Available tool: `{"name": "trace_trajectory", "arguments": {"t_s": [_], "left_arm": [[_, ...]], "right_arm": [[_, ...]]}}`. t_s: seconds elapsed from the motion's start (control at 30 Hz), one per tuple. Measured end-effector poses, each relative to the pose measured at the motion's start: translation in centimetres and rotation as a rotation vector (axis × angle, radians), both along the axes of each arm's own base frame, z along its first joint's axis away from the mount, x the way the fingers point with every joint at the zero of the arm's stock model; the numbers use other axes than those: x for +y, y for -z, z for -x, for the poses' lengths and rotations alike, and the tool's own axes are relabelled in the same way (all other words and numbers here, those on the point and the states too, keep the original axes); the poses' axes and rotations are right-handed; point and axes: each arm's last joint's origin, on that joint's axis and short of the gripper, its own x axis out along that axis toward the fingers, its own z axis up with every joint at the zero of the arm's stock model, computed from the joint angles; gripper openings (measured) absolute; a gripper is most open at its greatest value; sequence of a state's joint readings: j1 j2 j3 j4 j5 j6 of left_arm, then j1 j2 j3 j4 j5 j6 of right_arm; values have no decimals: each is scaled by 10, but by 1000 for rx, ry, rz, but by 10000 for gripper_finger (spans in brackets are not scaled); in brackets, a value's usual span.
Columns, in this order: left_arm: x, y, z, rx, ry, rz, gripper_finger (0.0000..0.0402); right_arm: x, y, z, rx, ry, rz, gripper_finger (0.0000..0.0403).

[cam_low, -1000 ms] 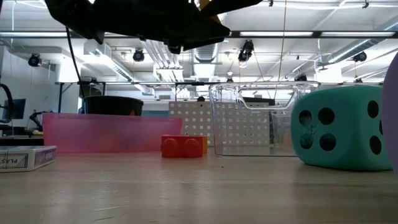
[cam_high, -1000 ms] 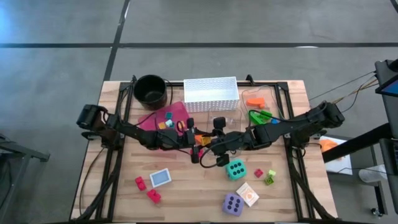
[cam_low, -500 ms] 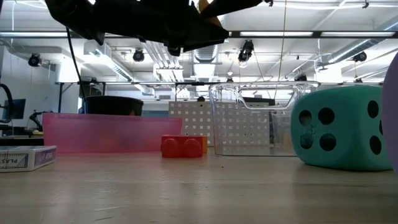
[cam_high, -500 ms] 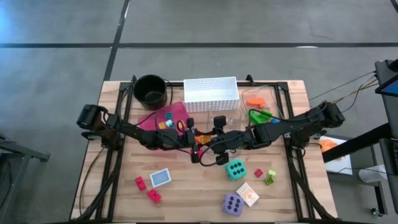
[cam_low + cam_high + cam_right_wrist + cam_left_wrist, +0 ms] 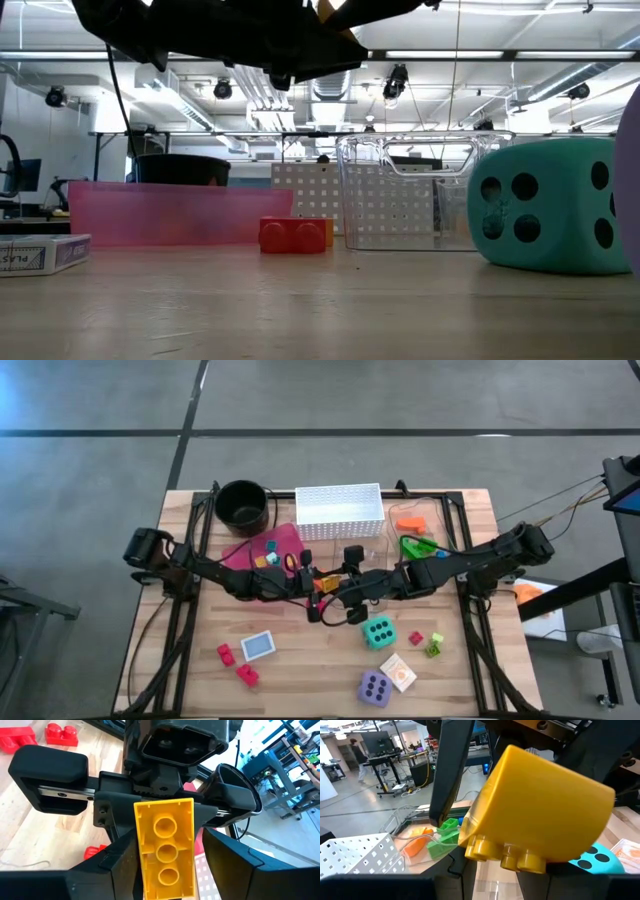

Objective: Pick & Place Toys
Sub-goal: Put the yellow game piece into the red bin

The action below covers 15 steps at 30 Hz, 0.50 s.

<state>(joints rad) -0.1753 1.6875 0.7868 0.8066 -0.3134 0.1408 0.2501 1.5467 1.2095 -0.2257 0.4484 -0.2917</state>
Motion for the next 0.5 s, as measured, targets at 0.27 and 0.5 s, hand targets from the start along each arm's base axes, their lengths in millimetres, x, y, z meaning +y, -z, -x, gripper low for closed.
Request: {"name": "trace_trajectory", "arguments": {"t_s": [0.27, 0.5], "left_arm": [[0, -1, 0, -6, -1, 15, 124], [0, -1, 0, -9, -2, 20, 124]], "right_arm": [[0, -4, -1, -8, -1, -2, 219], [0, -4, -1, -10, -1, -3, 219]]}}
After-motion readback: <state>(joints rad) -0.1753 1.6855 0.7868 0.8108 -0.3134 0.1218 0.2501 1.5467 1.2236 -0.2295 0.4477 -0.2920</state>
